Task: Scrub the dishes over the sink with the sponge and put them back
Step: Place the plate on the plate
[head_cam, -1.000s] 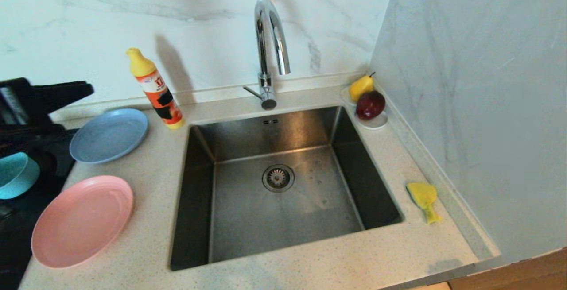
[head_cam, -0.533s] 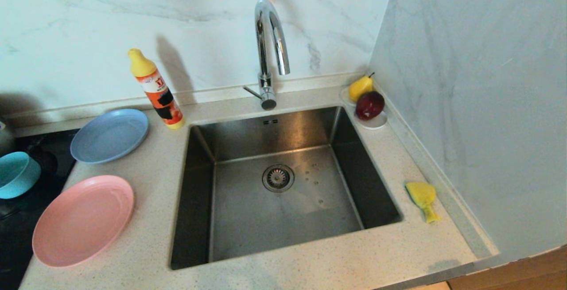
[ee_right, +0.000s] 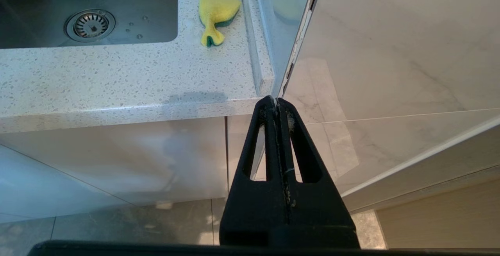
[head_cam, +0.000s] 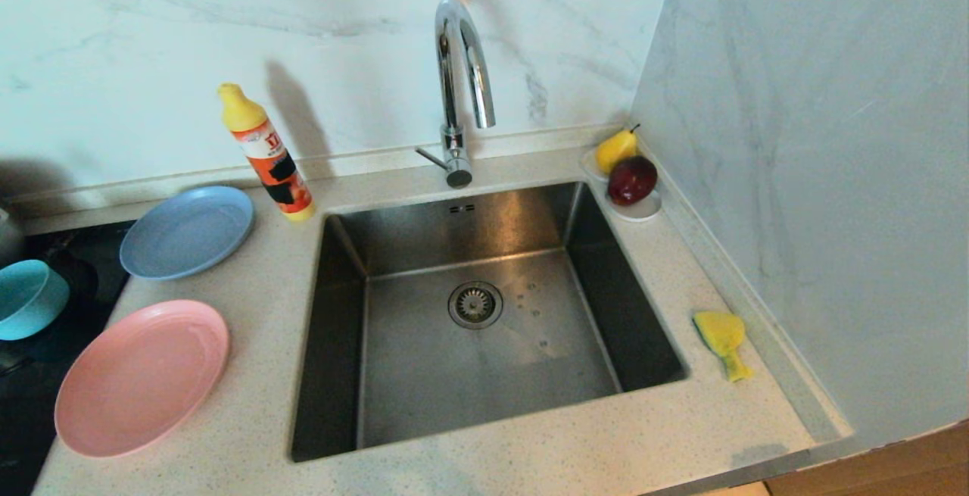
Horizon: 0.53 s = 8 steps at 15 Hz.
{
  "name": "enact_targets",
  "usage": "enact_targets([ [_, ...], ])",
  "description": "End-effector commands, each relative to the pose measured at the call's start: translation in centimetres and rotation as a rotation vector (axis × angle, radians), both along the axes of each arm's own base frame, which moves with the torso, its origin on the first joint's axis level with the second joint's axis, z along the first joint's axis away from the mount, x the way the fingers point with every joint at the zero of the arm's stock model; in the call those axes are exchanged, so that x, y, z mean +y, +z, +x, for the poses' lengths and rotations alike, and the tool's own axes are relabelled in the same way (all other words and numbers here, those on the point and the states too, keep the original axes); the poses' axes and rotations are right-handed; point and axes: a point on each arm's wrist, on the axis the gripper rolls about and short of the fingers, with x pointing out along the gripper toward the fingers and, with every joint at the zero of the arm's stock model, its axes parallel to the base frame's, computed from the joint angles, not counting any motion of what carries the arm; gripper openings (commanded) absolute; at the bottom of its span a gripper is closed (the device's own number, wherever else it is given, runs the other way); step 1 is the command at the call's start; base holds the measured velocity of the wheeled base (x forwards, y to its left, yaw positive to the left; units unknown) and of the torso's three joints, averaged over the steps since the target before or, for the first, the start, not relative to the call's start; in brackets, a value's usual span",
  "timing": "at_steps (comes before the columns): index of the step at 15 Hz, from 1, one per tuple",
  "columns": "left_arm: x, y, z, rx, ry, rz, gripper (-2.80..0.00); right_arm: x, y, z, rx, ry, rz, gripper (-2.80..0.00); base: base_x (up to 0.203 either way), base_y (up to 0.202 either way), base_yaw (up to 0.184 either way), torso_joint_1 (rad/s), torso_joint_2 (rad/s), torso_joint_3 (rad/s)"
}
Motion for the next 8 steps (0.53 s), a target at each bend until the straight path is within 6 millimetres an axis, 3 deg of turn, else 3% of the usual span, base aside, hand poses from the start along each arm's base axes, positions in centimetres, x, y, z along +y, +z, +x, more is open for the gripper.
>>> enact_targets([
  [1, 2.0, -0.3, 4.3, 0.053, 0.12, -0.029, -2.8, 0.0, 0.0, 0.0, 0.001, 0.001, 0.0, -2.8, 0.0, 0.0, 0.0, 0.0, 0.0, 0.0],
  [6, 6.8, 0.1, 5.8, 0.049, 0.202, -0.059, -2.8, 0.0, 0.0, 0.0, 0.001, 0.001, 0.0, -2.8, 0.0, 0.0, 0.0, 0.0, 0.0, 0.0],
  [8, 7.8, -0.4, 5.7, 0.072, 0.17, -0.096, -2.8, 0.0, 0.0, 0.0, 0.0, 0.001, 0.0, -2.8, 0.0, 0.0, 0.0, 0.0, 0.0, 0.0],
])
